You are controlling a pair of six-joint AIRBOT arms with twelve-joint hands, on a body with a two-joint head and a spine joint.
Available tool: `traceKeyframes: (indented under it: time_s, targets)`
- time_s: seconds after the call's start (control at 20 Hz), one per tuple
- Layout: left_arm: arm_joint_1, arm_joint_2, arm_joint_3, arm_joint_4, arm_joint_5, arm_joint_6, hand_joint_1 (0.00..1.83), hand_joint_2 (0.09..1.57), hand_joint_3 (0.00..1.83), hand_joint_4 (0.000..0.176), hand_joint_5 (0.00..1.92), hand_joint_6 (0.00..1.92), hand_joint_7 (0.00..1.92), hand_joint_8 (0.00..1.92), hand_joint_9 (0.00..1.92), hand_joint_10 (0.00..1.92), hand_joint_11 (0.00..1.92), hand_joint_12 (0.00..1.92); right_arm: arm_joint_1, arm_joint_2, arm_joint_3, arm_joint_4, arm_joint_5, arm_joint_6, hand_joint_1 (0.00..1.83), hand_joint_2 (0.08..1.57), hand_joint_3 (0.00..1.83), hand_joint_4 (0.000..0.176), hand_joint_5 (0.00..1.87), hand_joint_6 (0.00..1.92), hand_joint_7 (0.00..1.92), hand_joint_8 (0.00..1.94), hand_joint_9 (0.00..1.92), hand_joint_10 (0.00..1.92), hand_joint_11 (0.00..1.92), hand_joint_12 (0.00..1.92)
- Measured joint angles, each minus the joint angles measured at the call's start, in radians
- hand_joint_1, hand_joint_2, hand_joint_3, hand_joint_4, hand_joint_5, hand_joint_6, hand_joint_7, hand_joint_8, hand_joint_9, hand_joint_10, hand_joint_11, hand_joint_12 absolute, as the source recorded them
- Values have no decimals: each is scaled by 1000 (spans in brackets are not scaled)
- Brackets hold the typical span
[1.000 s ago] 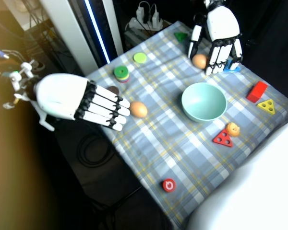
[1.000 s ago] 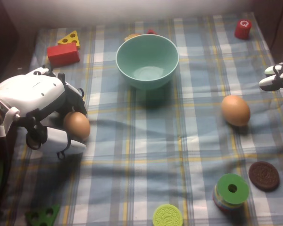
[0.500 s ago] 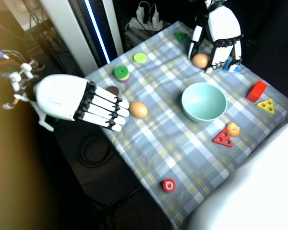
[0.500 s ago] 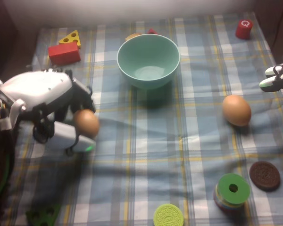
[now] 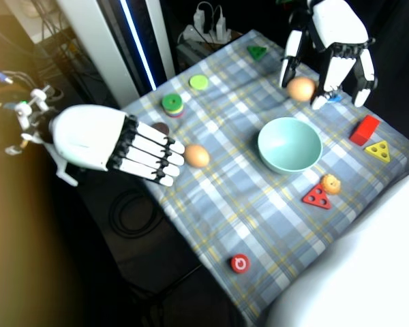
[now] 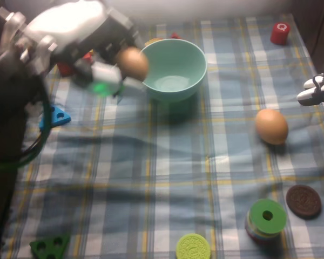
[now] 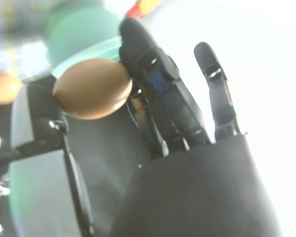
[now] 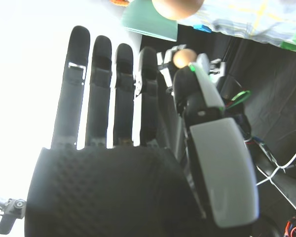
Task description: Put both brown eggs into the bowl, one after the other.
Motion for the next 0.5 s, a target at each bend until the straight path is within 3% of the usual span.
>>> traceKeyframes:
  time_s: [0.1,0.25,0.3,0.35,0.4,0.45,0.5]
  targets:
    - [-35,-51,59,-15,35,0,1243,1082,1,0,945,953,1175,734,1128,2,312,472,0,-11,7,3,-3,0,689,1352,1,0,685,2,675,2,672,1,562,364]
    - [-58,-100,114,-26,101,0,1269,1048,1,0,1001,832,1278,578,1226,9,312,600,1,-19,15,1,-3,0,708,1353,1,0,667,0,663,0,658,0,555,359]
    - [-60,-119,130,-26,111,0,1277,1068,2,0,942,869,1235,698,1237,7,266,663,2,-20,16,-3,-5,0,738,1351,0,0,668,0,664,1,659,1,561,361]
    - [-60,-133,143,-26,122,0,1257,1107,5,0,939,980,1040,921,1194,10,220,697,5,-21,17,-10,-4,0,745,1351,0,0,662,0,658,0,654,0,560,361]
    - [-60,-140,151,-26,142,0,1321,1112,4,0,729,364,973,1018,1087,6,202,728,5,-21,17,-11,0,0,739,1355,1,0,651,0,643,0,645,0,553,360]
    - [-60,-148,153,-26,162,0,1020,1097,0,44,638,102,850,390,952,3,186,738,5,-21,17,-10,-2,0,730,1356,1,0,646,0,636,0,644,0,554,364]
    - [-60,-150,153,-26,171,0,825,1114,0,70,525,20,775,109,820,0,121,790,9,-21,17,-11,-7,0,696,1357,2,0,641,0,634,0,639,0,543,367]
